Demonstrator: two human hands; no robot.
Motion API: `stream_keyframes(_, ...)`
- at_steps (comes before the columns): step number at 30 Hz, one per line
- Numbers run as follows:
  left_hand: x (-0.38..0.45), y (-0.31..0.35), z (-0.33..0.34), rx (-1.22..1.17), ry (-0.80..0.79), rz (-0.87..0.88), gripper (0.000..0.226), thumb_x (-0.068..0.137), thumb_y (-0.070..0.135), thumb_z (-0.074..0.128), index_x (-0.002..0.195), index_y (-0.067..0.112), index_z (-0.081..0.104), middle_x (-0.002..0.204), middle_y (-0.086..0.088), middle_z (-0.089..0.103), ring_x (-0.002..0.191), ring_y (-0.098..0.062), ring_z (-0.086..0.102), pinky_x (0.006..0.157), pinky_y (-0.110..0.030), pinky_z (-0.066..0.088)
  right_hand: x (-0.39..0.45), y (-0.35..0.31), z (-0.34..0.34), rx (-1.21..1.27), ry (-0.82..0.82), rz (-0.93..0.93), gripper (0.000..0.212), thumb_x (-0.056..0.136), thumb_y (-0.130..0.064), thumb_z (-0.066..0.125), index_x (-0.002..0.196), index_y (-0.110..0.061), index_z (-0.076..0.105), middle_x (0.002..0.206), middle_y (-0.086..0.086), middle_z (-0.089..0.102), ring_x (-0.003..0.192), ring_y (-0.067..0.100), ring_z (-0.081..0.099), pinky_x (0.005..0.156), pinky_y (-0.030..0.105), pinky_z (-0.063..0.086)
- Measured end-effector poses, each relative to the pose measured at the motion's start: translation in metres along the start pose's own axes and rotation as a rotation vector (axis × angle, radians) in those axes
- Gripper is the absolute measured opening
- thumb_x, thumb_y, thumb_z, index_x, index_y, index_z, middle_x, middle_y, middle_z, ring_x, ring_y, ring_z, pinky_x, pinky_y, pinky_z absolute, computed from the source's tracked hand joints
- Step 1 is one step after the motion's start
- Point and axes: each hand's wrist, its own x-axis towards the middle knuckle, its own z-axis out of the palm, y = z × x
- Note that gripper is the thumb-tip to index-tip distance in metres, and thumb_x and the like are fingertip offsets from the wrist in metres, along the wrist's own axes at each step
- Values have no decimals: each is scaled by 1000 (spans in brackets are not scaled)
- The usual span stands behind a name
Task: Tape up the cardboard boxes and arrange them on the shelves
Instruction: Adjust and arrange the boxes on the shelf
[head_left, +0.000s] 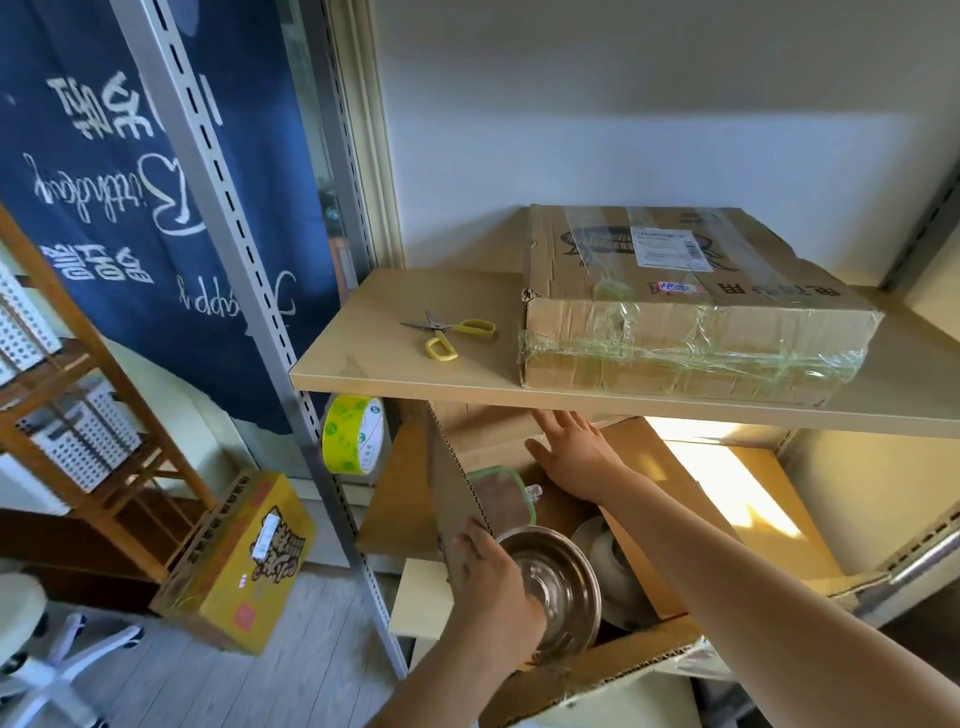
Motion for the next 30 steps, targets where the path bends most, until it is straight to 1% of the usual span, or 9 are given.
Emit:
stream_keyframes(4,-18,-10,6,18,-41,-9,85,96,9,41,149,5,-25,158,-19,23,128,-28,51,103,-27,45,16,-16,-7,-24,-39,88,55,102,-50,31,146,-17,36,140,16,50,129,35,45,108,45,35)
stream_keyframes(7,-33,-19,19,145,-32,-4,86,96,21,40,149,10,-27,163,-6,13,67,-8,55,59,-5,41,36,-26,-11,-64,-130,142,60,103,-53,21,150,-17,33,147,17,45,129,37,47,107,44,38)
stream_keyframes(9,-33,-20,31,166,-4,51,93,92,32,44,150,7,-24,164,-11,1,92,-13,62,77,-10,47,44,-30,-12,-22,-160,134,61,103,-53,18,154,-21,26,156,14,34,136,36,40,111,43,35)
stream_keyframes(11,-19,-17,45,158,156,195,100,87,48,48,152,0,-10,162,-19,2,138,-28,41,109,-28,40,45,-31,-9,9,-150,100,58,103,-52,21,154,-25,25,158,11,29,139,35,37,113,42,32)
stream_keyframes(13,0,-7,56,208,180,203,112,76,70,42,154,8,-8,163,-16,1,148,-33,17,118,-45,27,42,-26,-4,38,-135,71,54,104,-49,25,154,-29,27,158,10,29,140,34,34,115,42,30)
stream_keyframes(16,31,8,68,266,12,64,115,71,80,38,152,24,-21,159,-9,-27,147,-44,-13,114,-65,5,31,-11,6,86,-118,-10,52,103,-46,29,153,-34,24,159,6,26,146,30,21,116,49,26)
stream_keyframes(20,62,8,70,451,-37,52,116,74,77,45,152,22,-20,156,-15,-32,139,-54,-26,102,-77,-11,7,3,11,44,-227,-62,58,102,-48,34,155,-29,19,164,4,6,150,30,10,118,55,22)
stream_keyframes(25,99,-25,64,684,10,83,122,69,81,48,155,18,-12,158,-18,-26,136,-56,-29,97,-80,-15,-73,7,-34,76,-352,-78,58,98,-59,37,150,-34,35,148,-4,46,122,21,54,96,26,40)
stream_keyframes(30,123,-28,53,745,-35,138,112,74,83,40,154,24,-12,158,-14,-28,136,-54,-31,96,-80,-18,-156,4,-56,179,-619,-123,97,74,-71,64,151,-51,10,157,-20,25,141,8,29,117,37,23)
